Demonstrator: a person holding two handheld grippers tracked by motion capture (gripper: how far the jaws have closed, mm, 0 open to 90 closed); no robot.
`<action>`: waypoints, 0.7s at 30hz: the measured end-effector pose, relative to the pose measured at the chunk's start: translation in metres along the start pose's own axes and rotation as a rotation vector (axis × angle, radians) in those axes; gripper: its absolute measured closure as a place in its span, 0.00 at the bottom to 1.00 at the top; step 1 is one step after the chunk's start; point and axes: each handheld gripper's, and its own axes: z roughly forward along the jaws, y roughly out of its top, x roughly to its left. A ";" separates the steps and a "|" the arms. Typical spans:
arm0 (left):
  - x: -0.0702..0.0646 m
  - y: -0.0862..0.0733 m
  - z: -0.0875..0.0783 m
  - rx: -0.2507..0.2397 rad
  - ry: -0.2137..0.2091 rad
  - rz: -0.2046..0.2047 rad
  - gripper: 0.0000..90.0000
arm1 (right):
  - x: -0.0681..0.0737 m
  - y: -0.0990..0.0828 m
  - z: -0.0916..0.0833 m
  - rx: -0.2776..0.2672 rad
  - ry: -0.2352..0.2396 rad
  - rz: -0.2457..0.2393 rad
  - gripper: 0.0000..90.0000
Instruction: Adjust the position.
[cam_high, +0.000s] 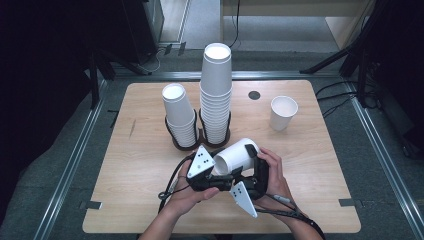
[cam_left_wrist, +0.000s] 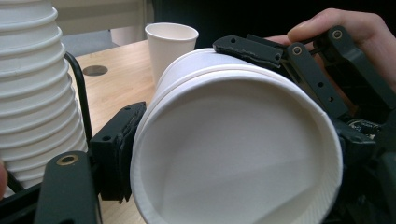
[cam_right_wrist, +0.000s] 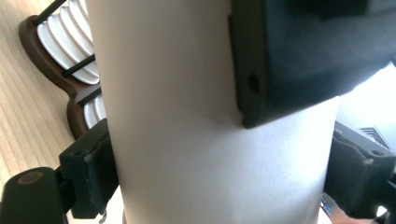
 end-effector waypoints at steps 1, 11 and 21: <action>0.001 0.000 0.000 -0.003 -0.005 -0.007 0.25 | 0.000 0.000 0.000 0.001 0.002 0.006 0.12; 0.010 0.001 -0.004 -0.015 0.018 -0.041 0.25 | -0.002 0.001 -0.003 -0.022 0.038 -0.014 0.01; 0.026 0.002 -0.014 -0.082 0.079 -0.109 0.25 | -0.014 0.001 -0.010 -0.030 0.029 0.084 0.00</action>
